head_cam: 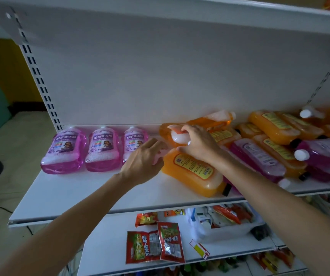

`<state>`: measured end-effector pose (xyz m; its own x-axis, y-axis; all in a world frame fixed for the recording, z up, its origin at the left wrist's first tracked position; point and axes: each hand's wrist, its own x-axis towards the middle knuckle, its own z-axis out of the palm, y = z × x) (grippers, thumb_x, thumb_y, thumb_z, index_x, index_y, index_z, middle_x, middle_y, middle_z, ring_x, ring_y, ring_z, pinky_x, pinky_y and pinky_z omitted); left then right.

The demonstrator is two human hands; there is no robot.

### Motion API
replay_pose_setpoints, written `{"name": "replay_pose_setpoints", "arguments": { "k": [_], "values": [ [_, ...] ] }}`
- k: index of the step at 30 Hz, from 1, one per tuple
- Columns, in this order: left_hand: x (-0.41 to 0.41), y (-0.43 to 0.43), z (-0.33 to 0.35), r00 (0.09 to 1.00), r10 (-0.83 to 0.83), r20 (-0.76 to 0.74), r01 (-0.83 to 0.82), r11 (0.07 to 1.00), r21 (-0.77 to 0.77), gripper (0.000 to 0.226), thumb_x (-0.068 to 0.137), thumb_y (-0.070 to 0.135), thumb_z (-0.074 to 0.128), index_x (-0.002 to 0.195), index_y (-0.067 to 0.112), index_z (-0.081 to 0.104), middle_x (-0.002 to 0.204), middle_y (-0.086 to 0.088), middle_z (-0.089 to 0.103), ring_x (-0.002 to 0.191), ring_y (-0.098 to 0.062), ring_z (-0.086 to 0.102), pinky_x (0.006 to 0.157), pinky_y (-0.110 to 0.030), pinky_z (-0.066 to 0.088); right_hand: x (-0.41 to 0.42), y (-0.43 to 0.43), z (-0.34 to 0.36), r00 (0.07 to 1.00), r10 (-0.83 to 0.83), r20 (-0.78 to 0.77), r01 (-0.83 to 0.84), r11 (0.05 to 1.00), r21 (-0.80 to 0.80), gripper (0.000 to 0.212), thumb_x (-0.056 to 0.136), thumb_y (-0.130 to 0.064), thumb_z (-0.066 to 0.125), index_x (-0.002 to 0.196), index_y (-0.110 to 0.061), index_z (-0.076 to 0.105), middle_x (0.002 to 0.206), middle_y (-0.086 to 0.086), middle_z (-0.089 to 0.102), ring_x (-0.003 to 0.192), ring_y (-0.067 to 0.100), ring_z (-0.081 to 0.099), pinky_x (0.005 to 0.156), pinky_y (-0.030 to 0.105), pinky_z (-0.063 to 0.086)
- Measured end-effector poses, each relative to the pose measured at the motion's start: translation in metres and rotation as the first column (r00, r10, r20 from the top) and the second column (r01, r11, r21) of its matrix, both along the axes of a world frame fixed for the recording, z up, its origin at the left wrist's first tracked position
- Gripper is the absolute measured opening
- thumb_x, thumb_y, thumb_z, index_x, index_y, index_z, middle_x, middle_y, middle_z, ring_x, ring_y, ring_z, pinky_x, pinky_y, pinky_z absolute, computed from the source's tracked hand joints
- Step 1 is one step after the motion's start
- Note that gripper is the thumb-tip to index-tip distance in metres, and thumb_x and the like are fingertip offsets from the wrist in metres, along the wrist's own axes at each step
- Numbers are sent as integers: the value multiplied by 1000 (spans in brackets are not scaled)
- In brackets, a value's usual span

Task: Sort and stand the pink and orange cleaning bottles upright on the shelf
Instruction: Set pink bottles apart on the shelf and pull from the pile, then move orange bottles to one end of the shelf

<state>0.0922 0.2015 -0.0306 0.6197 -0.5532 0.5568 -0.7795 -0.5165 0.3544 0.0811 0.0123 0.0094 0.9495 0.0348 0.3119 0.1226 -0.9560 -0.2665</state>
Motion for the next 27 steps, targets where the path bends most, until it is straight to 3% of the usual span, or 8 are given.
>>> {"name": "replay_pose_setpoints", "arguments": {
  "k": [4,8,12,15,19,22,25,27],
  "values": [
    [2,-3,3,998,46,-41,-47,999,-15,34,77,9,55,110,1,60,108,-16,60,87,-31,61,65,-35,52,-8,-5,-5,992,59,114,-60,998,4,51,72,-27,76,114,-7,56,109,10,65,98,26,61,67,21,36],
    [4,-13,12,993,115,-6,-115,993,-2,47,72,21,58,115,2,57,112,-17,59,100,-34,55,80,-42,49,-12,-20,5,989,12,147,-54,956,288,39,71,-29,76,100,-10,58,91,2,65,82,19,59,65,30,44],
    [4,-32,25,978,201,53,-198,979,-57,60,68,28,71,118,-1,54,116,-20,56,104,-36,52,83,-35,38,-23,-45,26,994,26,109,-63,937,344,34,76,-31,69,106,-15,63,95,-7,62,87,8,55,63,6,36],
    [0,-55,30,977,198,83,-194,980,-46,64,71,27,75,123,2,50,123,-19,53,109,-35,49,86,-34,37,-39,-65,43,986,22,166,-92,900,426,38,72,-36,66,103,-15,66,91,-11,60,82,4,54,63,3,34],
    [-20,-109,41,981,194,4,-191,971,-141,59,72,31,66,122,5,48,123,-15,51,109,-32,48,85,-33,37,-61,-104,70,967,-47,252,-88,863,497,49,62,-51,55,94,-17,70,79,-16,60,65,-10,52,59,6,34],
    [-36,-154,52,994,92,-55,-101,978,-184,66,72,41,59,125,5,43,120,-15,51,103,-27,51,81,-34,42,-84,-153,83,963,-103,248,-48,843,536,33,68,-41,61,87,-15,72,79,-9,65,64,-13,52,60,8,36],
    [-47,-203,66,993,-56,-108,35,981,-193,79,68,56,54,131,10,40,125,-8,53,105,-15,50,85,-17,35,-112,-211,88,954,-161,254,-22,805,593,8,78,-23,67,78,-16,69,73,-7,64,61,-13,51,61,10,36],
    [-59,-237,76,980,-105,-167,81,986,-147,82,64,60,61,130,15,45,120,-1,56,98,-6,49,79,-9,33,-130,-247,90,949,-203,240,7,777,630,16,76,-26,64,72,-12,69,65,-6,62,60,-11,50,62,13,37]
  ]
}}
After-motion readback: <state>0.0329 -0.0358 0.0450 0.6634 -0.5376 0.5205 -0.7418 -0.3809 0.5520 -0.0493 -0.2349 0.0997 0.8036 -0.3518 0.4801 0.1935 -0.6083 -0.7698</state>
